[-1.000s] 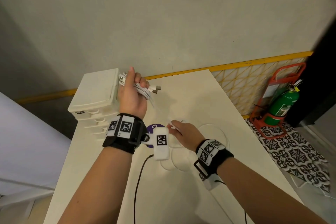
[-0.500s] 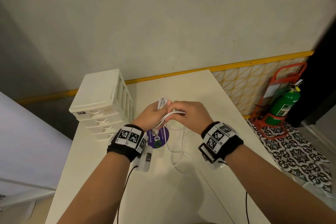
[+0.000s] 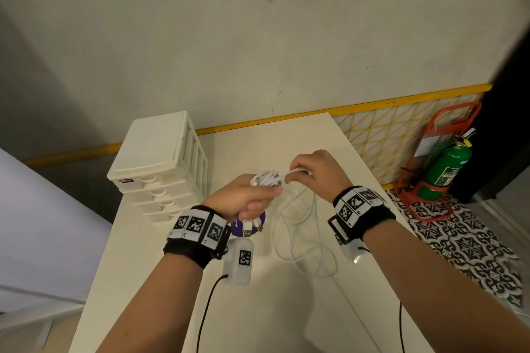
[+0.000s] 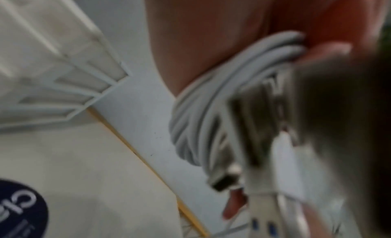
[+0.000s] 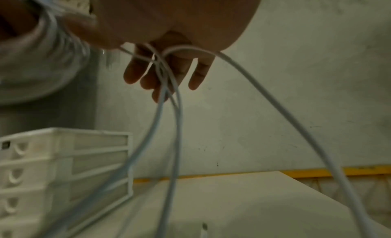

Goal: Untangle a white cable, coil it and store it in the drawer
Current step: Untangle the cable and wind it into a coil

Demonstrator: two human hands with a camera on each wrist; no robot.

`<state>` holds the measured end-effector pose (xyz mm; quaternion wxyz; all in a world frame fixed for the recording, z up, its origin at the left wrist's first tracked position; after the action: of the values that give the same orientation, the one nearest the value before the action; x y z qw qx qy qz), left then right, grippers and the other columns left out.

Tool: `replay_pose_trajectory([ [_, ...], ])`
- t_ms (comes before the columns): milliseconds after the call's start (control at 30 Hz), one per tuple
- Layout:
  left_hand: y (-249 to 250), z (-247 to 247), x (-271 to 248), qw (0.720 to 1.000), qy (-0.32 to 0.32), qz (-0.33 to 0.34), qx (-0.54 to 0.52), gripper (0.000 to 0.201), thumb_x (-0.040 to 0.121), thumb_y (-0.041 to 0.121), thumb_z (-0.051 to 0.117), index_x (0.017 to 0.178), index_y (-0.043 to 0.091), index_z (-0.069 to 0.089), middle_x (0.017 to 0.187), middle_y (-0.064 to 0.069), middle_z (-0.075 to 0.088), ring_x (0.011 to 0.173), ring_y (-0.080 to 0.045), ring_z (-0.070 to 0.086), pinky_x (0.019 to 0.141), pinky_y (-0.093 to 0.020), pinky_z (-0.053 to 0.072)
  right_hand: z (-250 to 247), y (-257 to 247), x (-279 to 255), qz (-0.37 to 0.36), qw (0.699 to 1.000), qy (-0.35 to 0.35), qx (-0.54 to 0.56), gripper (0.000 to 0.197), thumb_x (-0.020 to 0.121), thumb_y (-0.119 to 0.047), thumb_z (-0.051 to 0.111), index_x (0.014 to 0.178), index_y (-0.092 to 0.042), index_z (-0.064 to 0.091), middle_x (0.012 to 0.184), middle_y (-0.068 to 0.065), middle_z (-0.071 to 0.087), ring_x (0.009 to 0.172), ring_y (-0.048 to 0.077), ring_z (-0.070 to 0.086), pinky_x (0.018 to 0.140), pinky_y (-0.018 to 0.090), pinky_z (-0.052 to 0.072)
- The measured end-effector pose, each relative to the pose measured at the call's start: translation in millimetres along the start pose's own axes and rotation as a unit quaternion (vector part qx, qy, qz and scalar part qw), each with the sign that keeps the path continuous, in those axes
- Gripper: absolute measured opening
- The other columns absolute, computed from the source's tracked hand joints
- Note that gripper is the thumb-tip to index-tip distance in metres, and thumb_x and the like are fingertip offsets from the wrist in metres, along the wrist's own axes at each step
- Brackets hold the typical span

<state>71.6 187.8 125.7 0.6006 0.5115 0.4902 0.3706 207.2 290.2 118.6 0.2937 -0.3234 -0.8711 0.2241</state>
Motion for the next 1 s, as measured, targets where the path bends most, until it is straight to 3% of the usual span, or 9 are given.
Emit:
replay_pose_trajectory([
  [133,18,-5,-3,0.987,-0.043,0.078,-0.136,0.044,0.089,0.028,0.060,0.057,0.000,0.045,0.034,0.008,0.037,0.025,-0.005,0.031,0.032,-0.013,0.028,13,14,-10,0.033,0.996,-0.052,-0.059,0.066,0.083,-0.057,0.018,0.076,-0.011,0.065,0.073,0.006,0.067,0.070,0.027,0.059,0.079,0.038,0.041],
  [200,26,-6,-2,0.973,-0.048,0.111,-0.195,0.044,0.084,0.031,0.067,0.075,-0.005,0.044,0.034,0.008,0.038,0.024,-0.004,0.034,0.031,-0.013,0.031,27,19,-16,0.048,0.990,-0.070,-0.108,0.066,0.083,-0.056,0.014,0.081,-0.015,0.065,0.088,0.004,0.066,0.089,0.024,0.059,0.094,0.039,0.036],
  [267,38,-11,-1,0.942,-0.041,0.160,-0.292,0.034,0.083,0.028,0.069,0.078,0.003,0.047,0.035,0.008,0.042,0.024,-0.004,0.038,0.031,-0.013,0.029,46,25,-24,0.051,0.978,-0.096,-0.177,0.066,0.082,-0.054,0.011,0.097,-0.017,0.064,0.108,0.003,0.060,0.113,0.024,0.049,0.111,0.047,0.020],
  [400,67,-35,0,0.882,0.049,0.252,-0.395,0.026,0.095,0.028,0.043,0.077,0.011,0.052,0.035,0.007,0.041,0.025,-0.002,0.036,0.032,-0.017,0.022,68,42,-47,0.086,0.968,-0.139,-0.190,0.067,0.079,-0.055,0.013,0.114,-0.022,0.060,0.134,0.009,0.047,0.138,0.028,0.027,0.113,0.059,0.003],
  [533,72,-57,0,0.842,0.171,0.291,-0.421,0.034,0.101,0.035,0.033,0.073,0.017,0.041,0.041,0.009,0.036,0.033,-0.004,0.033,0.039,-0.017,0.032,70,35,-53,0.056,0.976,-0.109,-0.178,0.030,0.087,-0.033,0.048,0.113,-0.021,0.056,0.120,0.003,0.057,0.126,0.024,0.043,0.115,0.053,0.008],
  [667,60,-78,-1,0.797,0.311,0.287,-0.431,0.031,0.100,0.026,0.041,0.070,0.018,0.042,0.052,0.007,0.044,0.045,-0.008,0.040,0.052,-0.020,0.036,76,14,-53,0.053,0.973,-0.183,-0.130,0.029,0.094,-0.022,0.044,0.122,-0.020,0.046,0.095,0.006,0.070,0.090,0.030,0.059,0.097,0.037,0.039],
  [833,42,-94,-6,0.772,0.433,0.282,-0.371,0.020,0.098,0.018,0.048,0.078,0.017,0.046,0.062,0.003,0.050,0.050,-0.011,0.047,0.052,-0.025,0.042,93,-9,-52,-0.066,0.936,-0.249,-0.242,0.032,0.096,-0.030,0.042,0.125,-0.018,0.044,0.092,0.012,0.069,0.090,0.029,0.059,0.091,0.037,0.034],
  [900,36,-94,-11,0.777,0.481,0.273,-0.301,0.016,0.097,0.015,0.050,0.081,0.018,0.047,0.066,0.001,0.050,0.053,-0.012,0.048,0.053,-0.026,0.042,90,-22,-49,-0.153,0.934,-0.206,-0.250,0.023,0.091,-0.029,0.049,0.110,-0.017,0.056,0.076,0.008,0.069,0.078,0.025,0.060,0.081,0.036,0.042],
  [1000,21,-98,-13,0.808,0.525,0.221,-0.148,0.011,0.095,0.020,0.054,0.091,0.018,0.043,0.070,0.000,0.053,0.060,-0.014,0.052,0.060,-0.031,0.046,78,-38,-48,-0.243,0.927,-0.104,-0.265,0.018,0.083,-0.033,0.049,0.078,-0.022,0.063,0.051,-0.006,0.058,0.053,0.015,0.055,0.060,0.023,0.047],
])
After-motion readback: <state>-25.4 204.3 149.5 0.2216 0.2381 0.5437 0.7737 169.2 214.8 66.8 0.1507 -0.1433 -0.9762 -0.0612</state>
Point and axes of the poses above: each hand's wrist, its own x-axis towards the middle knuckle, its own z-axis out of the palm, y = z × x, the point moved 5 cm from there along x, towards the middle knuckle
